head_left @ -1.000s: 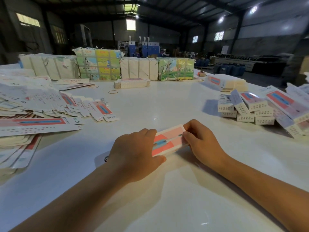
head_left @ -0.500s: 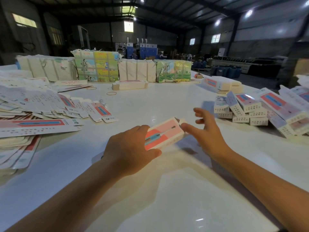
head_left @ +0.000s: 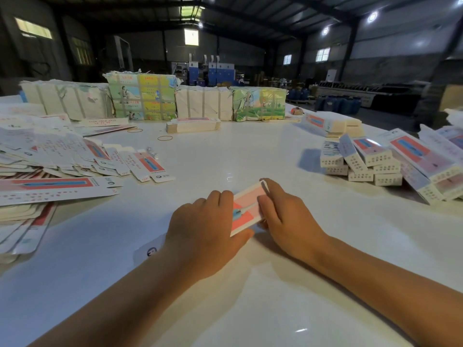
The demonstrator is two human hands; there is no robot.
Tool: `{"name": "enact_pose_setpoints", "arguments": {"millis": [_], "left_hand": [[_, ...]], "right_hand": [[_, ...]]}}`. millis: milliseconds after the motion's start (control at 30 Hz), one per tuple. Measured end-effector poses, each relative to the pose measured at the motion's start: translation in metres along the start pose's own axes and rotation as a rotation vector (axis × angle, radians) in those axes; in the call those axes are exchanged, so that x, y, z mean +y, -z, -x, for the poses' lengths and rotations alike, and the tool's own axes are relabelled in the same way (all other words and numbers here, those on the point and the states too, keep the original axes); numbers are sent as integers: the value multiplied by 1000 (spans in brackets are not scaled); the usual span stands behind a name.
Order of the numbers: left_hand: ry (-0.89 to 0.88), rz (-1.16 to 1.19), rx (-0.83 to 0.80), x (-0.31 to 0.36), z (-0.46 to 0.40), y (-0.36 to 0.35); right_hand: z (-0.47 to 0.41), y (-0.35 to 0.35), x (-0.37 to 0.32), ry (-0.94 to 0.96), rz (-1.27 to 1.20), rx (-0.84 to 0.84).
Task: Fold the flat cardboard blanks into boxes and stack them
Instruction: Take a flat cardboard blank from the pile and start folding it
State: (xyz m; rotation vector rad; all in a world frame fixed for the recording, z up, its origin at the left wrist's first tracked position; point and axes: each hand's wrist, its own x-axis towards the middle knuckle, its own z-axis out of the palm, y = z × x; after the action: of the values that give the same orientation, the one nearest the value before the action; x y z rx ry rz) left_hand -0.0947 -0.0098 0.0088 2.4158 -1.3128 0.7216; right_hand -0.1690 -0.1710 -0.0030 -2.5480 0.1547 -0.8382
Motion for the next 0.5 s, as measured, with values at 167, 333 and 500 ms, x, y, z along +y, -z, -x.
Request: {"name": "enact_pose_setpoints", "arguments": {"millis": [167, 333, 500], "left_hand": [[-67, -21, 122, 5, -4, 7], [-70, -18, 188, 3, -4, 12], [-73, -36, 167, -1, -5, 10]], "right_hand": [[2, 3, -12, -88, -564, -18], [-4, 11, -11, -262, -1012, -37], [-7, 11, -7, -326, -1077, -20]]}}
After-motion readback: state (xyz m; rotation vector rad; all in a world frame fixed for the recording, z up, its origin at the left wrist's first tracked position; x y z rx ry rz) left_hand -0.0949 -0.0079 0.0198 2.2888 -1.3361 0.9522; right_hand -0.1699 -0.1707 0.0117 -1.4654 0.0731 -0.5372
